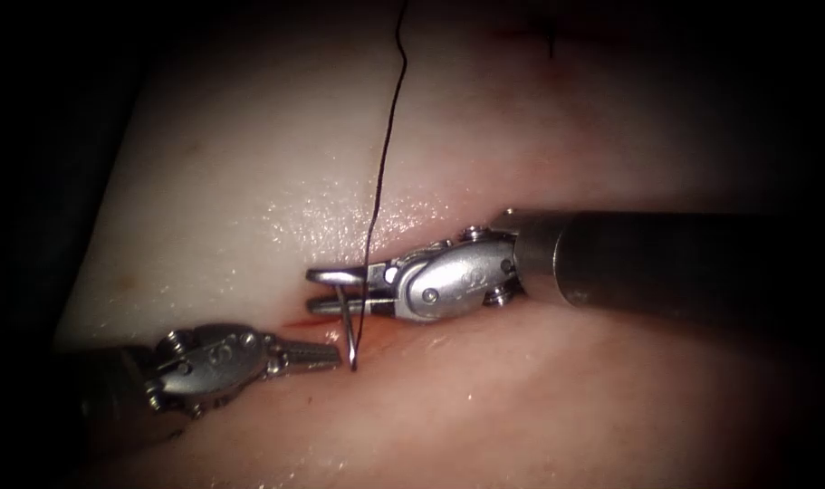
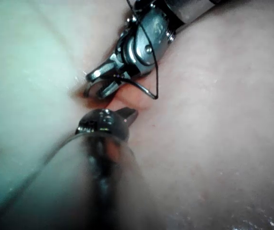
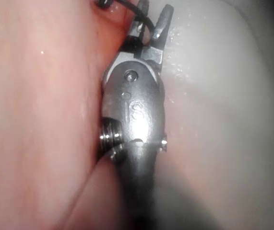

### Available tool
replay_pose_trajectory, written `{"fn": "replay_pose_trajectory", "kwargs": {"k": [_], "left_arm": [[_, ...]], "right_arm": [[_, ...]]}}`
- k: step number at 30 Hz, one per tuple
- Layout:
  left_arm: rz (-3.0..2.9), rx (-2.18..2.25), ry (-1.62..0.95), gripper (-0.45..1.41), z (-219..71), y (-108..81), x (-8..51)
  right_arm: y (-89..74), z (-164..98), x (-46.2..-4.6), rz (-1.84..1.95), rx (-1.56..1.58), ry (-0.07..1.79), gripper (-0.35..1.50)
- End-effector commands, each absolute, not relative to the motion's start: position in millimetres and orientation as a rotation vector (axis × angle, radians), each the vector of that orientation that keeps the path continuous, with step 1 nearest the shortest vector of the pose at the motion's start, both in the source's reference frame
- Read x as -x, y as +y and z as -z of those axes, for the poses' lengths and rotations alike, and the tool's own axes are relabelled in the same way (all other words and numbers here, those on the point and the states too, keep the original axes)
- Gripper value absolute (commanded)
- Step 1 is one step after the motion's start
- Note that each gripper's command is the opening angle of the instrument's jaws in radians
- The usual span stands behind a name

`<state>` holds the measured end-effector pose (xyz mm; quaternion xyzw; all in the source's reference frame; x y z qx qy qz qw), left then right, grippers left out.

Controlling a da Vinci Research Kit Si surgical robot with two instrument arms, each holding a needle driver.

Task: Wound Closure
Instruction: Throw suture through skin above the incision with right jaws

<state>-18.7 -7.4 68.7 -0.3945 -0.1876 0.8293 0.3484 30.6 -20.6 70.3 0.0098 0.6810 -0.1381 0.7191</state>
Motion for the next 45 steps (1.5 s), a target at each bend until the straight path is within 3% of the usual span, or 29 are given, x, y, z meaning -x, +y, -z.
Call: {"fn": "replay_pose_trajectory", "kwargs": {"k": [1, 45], "left_arm": [[-2.151, 1.024, -0.485, -0.45, -69.2, -7.4, 19.2], [-2.147, 1.02, -0.491, -0.45, -68.7, -7.2, 19.2]], "right_arm": [[-20.5, -70.6, -31.5, 0.318, -0.019, 1.498, -0.35], [-22.1, -74.8, -31.5, 0.118, -0.269, 1.332, -0.35]]}}
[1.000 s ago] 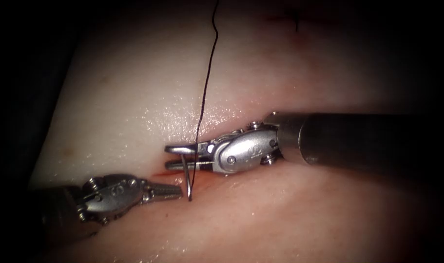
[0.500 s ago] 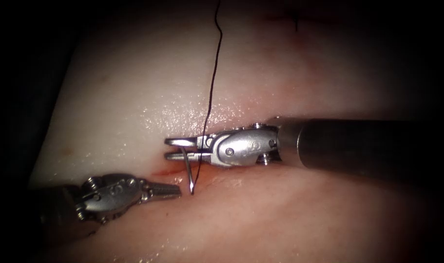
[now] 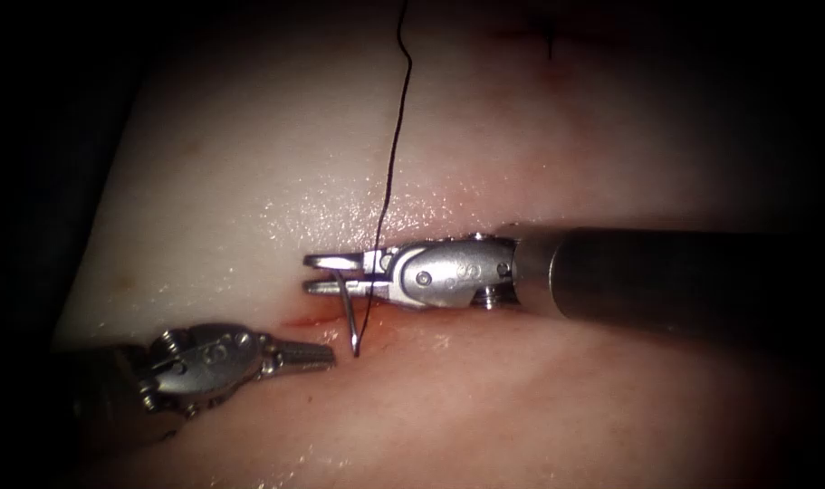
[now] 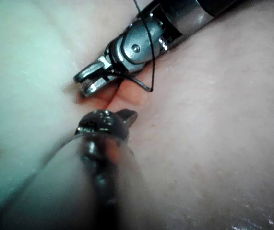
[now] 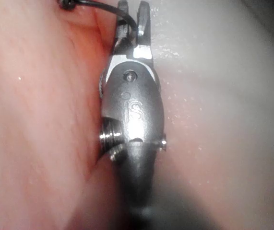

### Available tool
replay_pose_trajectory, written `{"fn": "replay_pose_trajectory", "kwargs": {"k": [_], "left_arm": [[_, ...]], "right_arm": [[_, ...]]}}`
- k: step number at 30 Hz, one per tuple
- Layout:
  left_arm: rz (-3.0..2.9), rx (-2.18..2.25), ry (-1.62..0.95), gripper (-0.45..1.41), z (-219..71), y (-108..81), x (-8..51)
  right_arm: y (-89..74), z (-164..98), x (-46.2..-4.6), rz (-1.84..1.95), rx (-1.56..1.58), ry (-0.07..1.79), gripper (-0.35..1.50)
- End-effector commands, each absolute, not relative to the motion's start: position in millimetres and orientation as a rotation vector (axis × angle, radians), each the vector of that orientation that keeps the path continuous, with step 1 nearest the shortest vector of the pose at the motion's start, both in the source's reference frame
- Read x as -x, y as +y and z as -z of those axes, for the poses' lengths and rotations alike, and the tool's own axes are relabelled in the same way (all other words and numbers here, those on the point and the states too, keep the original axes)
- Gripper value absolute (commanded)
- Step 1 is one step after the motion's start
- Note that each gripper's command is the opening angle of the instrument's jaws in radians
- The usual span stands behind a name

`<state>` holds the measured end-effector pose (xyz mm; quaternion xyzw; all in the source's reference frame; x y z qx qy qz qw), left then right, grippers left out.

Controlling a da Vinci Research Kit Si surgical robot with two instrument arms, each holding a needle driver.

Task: Wound Closure
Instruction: Throw suture through skin above the incision with right jaws

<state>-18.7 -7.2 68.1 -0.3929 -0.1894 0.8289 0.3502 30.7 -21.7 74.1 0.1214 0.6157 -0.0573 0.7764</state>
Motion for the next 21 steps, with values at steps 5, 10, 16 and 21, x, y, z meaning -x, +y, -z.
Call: {"fn": "replay_pose_trajectory", "kwargs": {"k": [5, 10, 16, 21], "left_arm": [[-2.148, 1.02, -0.491, -0.45, -68.7, -7.2, 19.2], [-2.148, 1.02, -0.491, -0.45, -68.7, -7.2, 19.1], [-2.149, 1.021, -0.49, -0.45, -68.7, -7.4, 19.0], [-2.149, 1.021, -0.491, -0.45, -68.7, -7.4, 19.0]], "right_arm": [[-22.9, -75.6, -31.4, 0.098, -0.318, 1.288, -0.35], [-23.4, -76.0, -31.4, 0.088, -0.35, 1.264, -0.35], [-24.3, -77.1, -31.0, 0.084, -0.388, 1.248, -0.35], [-22.4, -75.5, -31.2, -0.024, -0.417, 1.278, -0.35]]}}
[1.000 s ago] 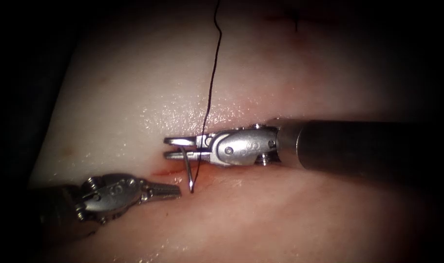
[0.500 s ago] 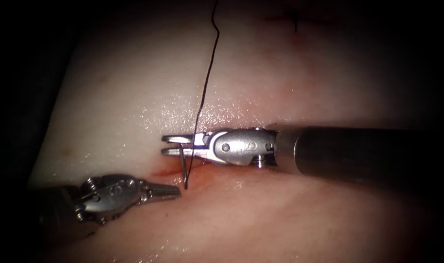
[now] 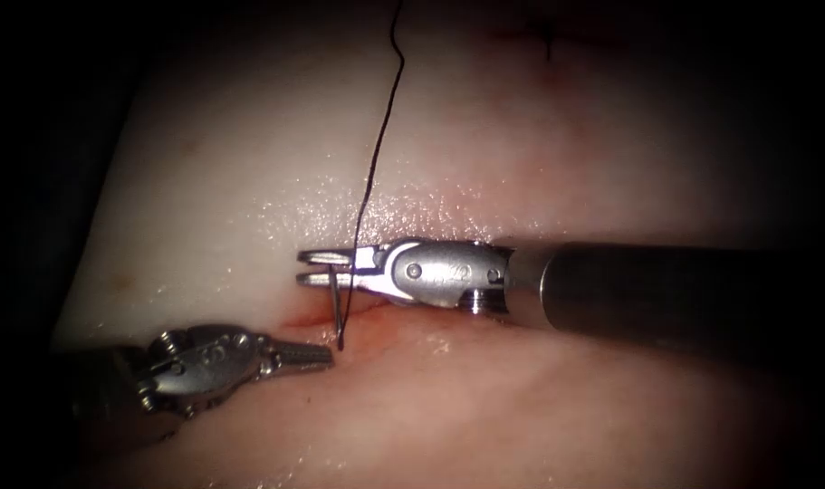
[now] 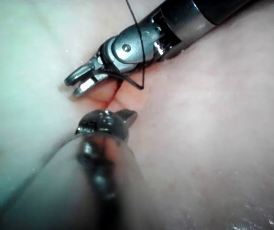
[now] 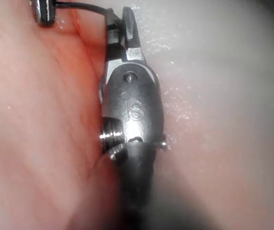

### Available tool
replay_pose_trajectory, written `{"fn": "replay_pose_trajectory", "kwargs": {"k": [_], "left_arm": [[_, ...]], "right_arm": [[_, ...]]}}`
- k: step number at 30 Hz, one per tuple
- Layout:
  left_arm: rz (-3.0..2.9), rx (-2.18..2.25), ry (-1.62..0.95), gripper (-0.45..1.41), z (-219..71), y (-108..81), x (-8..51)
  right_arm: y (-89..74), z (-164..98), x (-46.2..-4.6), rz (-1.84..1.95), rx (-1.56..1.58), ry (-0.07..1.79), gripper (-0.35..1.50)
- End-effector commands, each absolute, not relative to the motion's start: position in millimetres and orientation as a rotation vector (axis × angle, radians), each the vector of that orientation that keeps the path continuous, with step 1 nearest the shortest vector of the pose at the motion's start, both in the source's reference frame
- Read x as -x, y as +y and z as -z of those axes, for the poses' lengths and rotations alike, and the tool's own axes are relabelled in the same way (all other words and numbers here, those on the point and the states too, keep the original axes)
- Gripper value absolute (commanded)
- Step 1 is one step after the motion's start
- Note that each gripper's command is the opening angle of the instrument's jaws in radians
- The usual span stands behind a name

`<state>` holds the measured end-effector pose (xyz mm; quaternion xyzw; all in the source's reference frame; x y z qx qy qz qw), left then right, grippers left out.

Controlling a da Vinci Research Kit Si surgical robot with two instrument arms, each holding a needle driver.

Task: Wound Closure
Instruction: Throw suture through skin above the incision with right jaws

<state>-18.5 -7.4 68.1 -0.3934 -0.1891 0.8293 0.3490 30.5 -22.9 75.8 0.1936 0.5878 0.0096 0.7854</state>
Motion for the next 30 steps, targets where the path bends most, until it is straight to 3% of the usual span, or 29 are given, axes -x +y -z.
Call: {"fn": "replay_pose_trajectory", "kwargs": {"k": [1, 2, 5, 15, 20, 30], "left_arm": [[-2.149, 1.021, -0.491, -0.45, -68.7, -7.4, 19.0], [-2.149, 1.021, -0.491, -0.45, -68.7, -7.4, 19.0], [-2.149, 1.021, -0.491, -0.45, -68.7, -7.3, 19.0], [-2.149, 1.02, -0.49, -0.45, -68.6, -7.5, 19.0], [-2.149, 1.02, -0.49, -0.45, -68.6, -7.4, 19.0], [-2.148, 1.019, -0.488, -0.45, -68.6, -7.5, 19.1]], "right_arm": [[-21.2, -74.2, -31.3, -0.068, -0.411, 1.296, -0.11], [-19.8, -72.7, -31.5, -0.13, -0.348, 1.345, 0.83], [-19.0, -71.7, -31.8, -0.146, -0.311, 1.372, 0.96], [-18.4, -70.9, -31.8, -0.064, -0.136, 1.453, 1.3], [-18.1, -68.1, -31.2, -0.019, 0.034, 1.54, 1.31], [-15.7, -64.9, -31.6, 0.072, 0.232, 1.491, 1.16]]}}
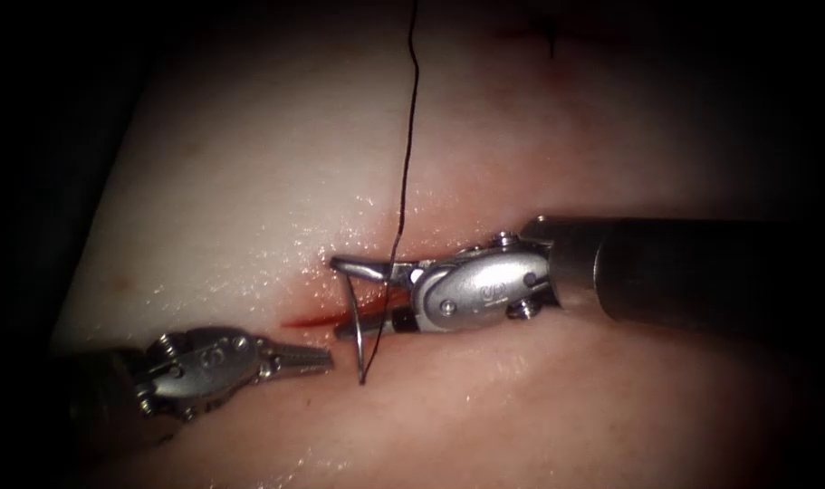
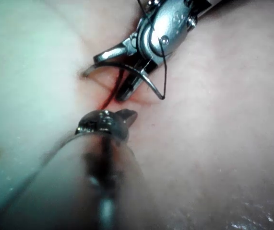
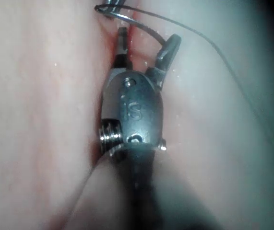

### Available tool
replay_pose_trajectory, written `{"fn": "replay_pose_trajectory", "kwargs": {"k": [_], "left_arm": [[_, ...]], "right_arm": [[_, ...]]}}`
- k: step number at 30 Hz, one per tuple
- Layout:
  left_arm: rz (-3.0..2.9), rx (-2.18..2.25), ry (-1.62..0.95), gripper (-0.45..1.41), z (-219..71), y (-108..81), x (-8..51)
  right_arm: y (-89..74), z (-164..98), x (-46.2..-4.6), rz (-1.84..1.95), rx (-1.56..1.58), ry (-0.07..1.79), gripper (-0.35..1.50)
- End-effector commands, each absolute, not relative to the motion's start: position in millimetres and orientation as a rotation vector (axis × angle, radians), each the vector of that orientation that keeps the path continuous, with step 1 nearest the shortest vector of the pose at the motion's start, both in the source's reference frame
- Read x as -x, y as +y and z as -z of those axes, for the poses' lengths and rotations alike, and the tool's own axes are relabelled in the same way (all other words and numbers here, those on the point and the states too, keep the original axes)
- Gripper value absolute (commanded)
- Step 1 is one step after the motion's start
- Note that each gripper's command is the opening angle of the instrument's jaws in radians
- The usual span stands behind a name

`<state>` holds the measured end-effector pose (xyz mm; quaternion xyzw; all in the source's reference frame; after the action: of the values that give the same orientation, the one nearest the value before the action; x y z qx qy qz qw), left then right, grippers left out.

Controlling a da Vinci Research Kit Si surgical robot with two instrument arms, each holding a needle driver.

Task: Wound Closure
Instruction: Throw suture through skin above the incision with right jaws

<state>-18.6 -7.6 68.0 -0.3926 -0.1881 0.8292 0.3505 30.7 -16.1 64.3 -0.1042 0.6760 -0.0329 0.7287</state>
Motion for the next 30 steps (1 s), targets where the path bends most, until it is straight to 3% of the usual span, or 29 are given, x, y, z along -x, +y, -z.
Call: {"fn": "replay_pose_trajectory", "kwargs": {"k": [1, 8, 20, 26, 28, 29, 30], "left_arm": [[-2.148, 1.019, -0.488, -0.45, -68.6, -7.5, 19.1], [-2.148, 1.019, -0.488, -0.45, -68.6, -7.5, 19.1], [-2.147, 1.017, -0.486, -0.45, -68.3, -7.8, 19.2], [-2.147, 1.013, -0.481, -0.43, -68.2, -8.0, 19.2], [-2.146, 1.015, -0.483, -0.43, -68.1, -8.0, 19.2], [-2.146, 1.014, -0.483, -0.43, -68.1, -8.1, 19.2], [-2.146, 1.014, -0.483, -0.43, -68.1, -8.1, 19.2]], "right_arm": [[-15.7, -64.9, -31.5, 0.071, 0.232, 1.49, 1.15], [-15.6, -64.5, -31.5, 0.118, 0.289, 1.491, 0.91], [-14.0, -61.7, -32.3, 0.146, 0.323, 1.513, 0.98], [-13.6, -61.9, -32.7, 0.151, 0.328, 1.514, 0.93], [-13.5, -62.1, -32.5, 0.151, 0.327, 1.514, 0.57], [-13.4, -62.1, -32.3, 0.163, 0.317, 1.532, 0.02], [-13.4, -62.1, -32.2, 0.175, 0.305, 1.546, -0.35]]}}
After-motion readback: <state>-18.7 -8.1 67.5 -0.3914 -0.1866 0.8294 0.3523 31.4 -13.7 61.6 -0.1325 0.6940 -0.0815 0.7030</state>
